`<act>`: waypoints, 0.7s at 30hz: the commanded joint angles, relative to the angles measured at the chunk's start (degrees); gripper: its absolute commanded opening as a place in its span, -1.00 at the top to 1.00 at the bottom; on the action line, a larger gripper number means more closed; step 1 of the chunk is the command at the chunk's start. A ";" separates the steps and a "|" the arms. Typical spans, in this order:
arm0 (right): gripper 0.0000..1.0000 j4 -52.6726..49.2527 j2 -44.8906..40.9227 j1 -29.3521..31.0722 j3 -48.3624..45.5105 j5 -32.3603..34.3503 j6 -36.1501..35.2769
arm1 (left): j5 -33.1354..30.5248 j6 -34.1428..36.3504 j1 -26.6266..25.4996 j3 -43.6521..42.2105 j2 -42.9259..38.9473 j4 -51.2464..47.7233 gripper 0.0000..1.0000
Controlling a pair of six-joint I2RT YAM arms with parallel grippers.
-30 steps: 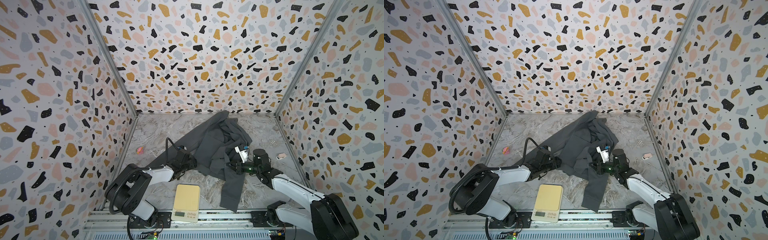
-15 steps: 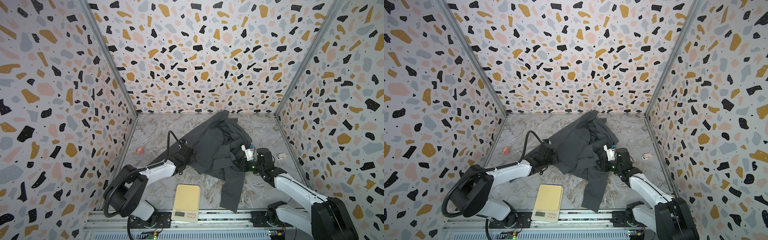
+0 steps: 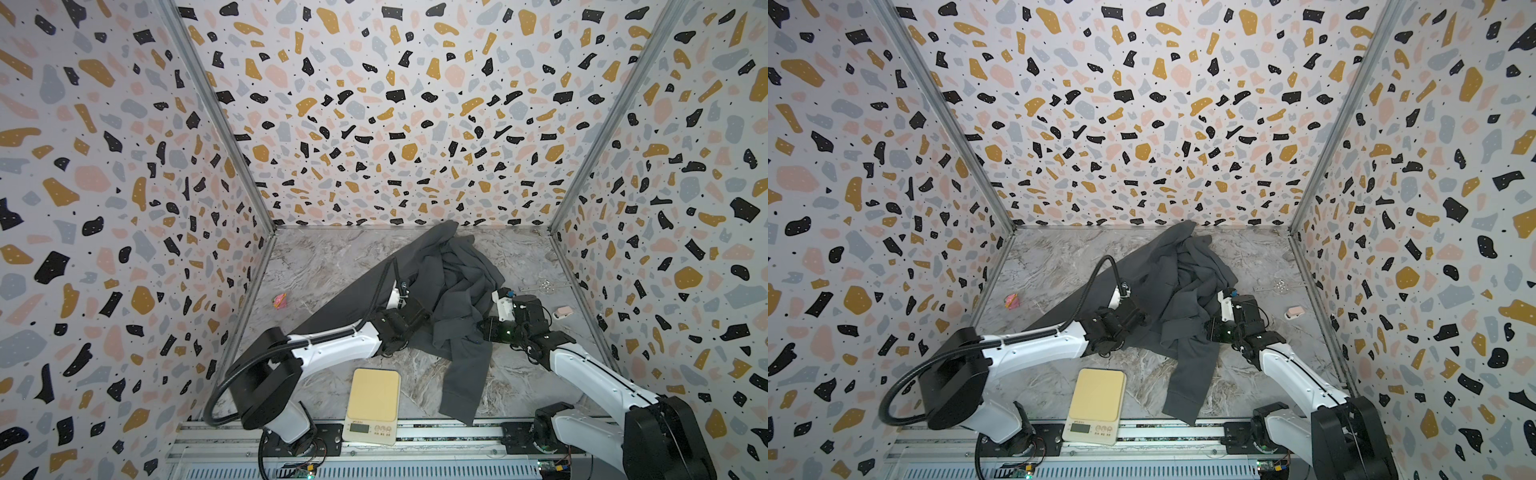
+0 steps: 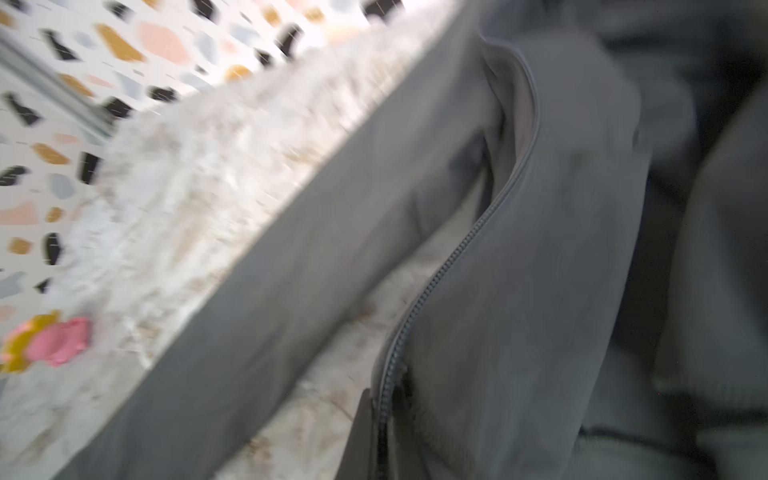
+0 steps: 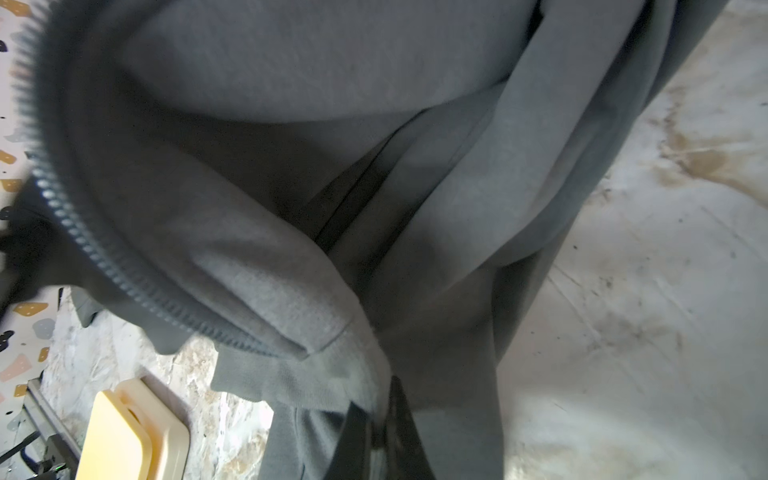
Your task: Zip up the jacket
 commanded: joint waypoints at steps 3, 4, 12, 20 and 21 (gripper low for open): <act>1.00 -3.11 -1.90 -0.23 2.45 1.63 0.11 | 11.28 -2.78 -3.05 1.45 4.32 -0.01 0.03; 1.00 -3.29 -2.30 -0.24 2.38 1.63 0.04 | 13.40 -2.91 -3.31 1.22 3.97 0.81 -0.16; 1.00 -3.99 -3.25 -0.24 2.57 1.06 -0.07 | 19.77 -2.79 -3.37 -1.45 -5.98 2.65 -0.67; 1.00 -3.57 -2.99 -0.24 2.63 -0.29 -0.42 | 25.35 1.44 7.74 -9.13 -17.47 3.29 -0.79; 1.00 -3.58 -2.97 -0.24 2.64 -0.52 -0.42 | 26.09 0.25 10.84 -11.11 -18.67 3.54 -0.79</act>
